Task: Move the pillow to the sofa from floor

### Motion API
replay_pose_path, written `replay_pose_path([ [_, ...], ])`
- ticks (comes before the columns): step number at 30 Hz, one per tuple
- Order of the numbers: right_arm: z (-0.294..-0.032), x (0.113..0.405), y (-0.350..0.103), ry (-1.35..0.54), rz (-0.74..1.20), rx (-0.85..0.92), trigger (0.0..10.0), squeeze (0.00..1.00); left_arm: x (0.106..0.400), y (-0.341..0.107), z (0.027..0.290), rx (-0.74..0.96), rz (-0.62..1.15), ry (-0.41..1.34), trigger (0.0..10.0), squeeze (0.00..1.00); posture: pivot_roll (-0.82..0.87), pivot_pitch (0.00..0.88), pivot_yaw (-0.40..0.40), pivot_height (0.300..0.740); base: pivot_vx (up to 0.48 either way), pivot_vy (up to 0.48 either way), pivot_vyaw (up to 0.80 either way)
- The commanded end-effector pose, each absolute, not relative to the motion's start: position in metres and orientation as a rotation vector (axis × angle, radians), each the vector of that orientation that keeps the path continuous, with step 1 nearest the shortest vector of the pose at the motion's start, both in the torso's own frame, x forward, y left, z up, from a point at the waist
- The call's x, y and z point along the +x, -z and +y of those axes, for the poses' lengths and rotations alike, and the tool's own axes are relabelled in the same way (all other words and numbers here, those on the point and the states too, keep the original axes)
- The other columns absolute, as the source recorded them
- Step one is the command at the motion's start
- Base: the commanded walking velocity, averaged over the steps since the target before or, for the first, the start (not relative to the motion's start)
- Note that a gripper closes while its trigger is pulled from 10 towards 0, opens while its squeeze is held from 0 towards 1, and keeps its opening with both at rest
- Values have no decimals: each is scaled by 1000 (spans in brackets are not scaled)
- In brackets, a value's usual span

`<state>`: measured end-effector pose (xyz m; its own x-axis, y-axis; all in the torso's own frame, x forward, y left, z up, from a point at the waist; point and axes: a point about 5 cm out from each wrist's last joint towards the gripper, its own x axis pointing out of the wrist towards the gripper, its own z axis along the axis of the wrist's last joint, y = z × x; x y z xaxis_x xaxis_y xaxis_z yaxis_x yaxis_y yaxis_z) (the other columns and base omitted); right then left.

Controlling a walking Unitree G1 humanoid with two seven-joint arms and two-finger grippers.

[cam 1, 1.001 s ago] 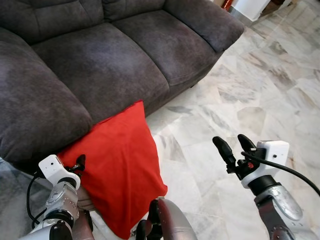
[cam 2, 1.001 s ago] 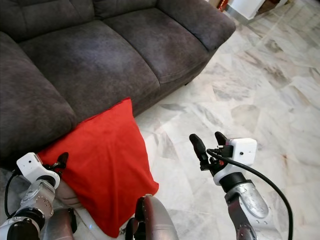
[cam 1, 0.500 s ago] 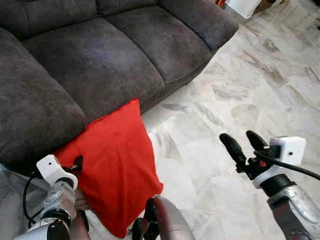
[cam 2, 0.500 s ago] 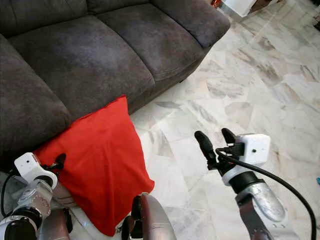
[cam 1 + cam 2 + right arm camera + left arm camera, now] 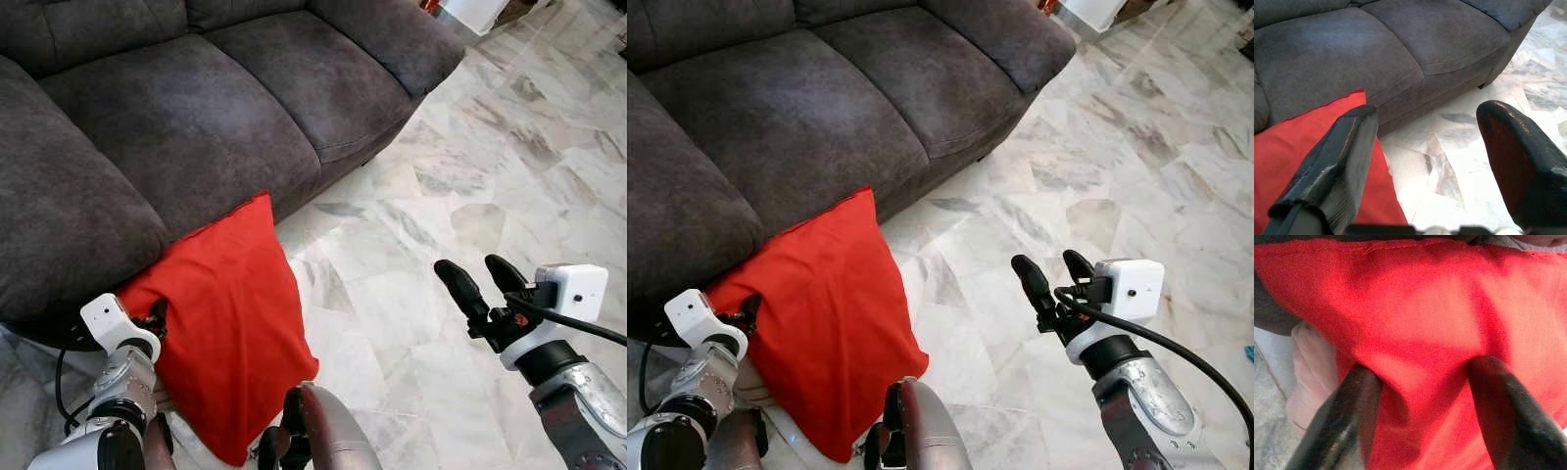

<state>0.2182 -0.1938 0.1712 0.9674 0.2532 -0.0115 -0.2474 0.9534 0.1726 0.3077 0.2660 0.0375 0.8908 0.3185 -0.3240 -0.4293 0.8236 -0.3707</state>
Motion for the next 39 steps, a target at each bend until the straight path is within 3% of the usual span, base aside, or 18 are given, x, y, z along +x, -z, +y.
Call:
replay_pose_path([
  [1, -203, 215, -175, -217, 37, 147, 10000, 0, 302, -23, 253, -481, 323, -379, 0, 0, -260, 260, -388, 630, 0, 0, 0],
  [39, -199, 215, -159, -202, 93, 195, 10000, 0, 298, -18, 246, -444, 338, -323, 0, 0, -227, 271, -371, 630, 0, 0, 0],
])
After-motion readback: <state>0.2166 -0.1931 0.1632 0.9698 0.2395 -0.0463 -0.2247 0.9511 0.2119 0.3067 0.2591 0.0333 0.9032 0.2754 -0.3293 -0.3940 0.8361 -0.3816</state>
